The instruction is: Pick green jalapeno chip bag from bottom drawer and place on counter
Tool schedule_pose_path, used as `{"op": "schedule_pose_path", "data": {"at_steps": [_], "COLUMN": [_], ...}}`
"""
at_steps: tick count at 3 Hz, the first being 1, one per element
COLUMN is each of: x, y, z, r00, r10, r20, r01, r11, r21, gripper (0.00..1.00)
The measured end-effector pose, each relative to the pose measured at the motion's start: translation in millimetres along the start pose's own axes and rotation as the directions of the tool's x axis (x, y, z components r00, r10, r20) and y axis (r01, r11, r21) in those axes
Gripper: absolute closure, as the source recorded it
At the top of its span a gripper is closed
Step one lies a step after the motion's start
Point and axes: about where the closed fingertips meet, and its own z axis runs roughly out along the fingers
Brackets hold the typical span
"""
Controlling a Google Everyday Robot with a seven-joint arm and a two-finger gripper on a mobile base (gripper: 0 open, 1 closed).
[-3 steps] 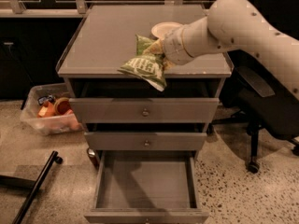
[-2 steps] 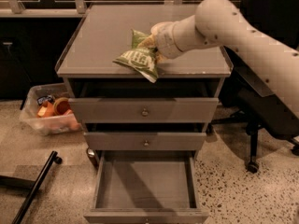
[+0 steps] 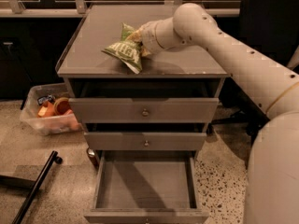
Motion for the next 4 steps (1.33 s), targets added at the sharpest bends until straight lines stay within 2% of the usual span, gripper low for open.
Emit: {"op": "schedule_pose_path", "data": {"at_steps": [1,3,4], "x": [0.7,-3.6,-6.3], "y": [-10.6,-24.3,-29.8], "z": [19.3,36.6,39.2], "r00": [1.000,0.997,0.993], "r10": [-0.006,-0.065,-0.110], "r20": [-0.017,-0.035,-0.040], "r01": [0.006,0.062,0.104], "r11": [0.9999,0.9941,0.9857], "r21": [-0.012,-0.089,-0.133], "gripper": [0.58,0.12,0.00]}}
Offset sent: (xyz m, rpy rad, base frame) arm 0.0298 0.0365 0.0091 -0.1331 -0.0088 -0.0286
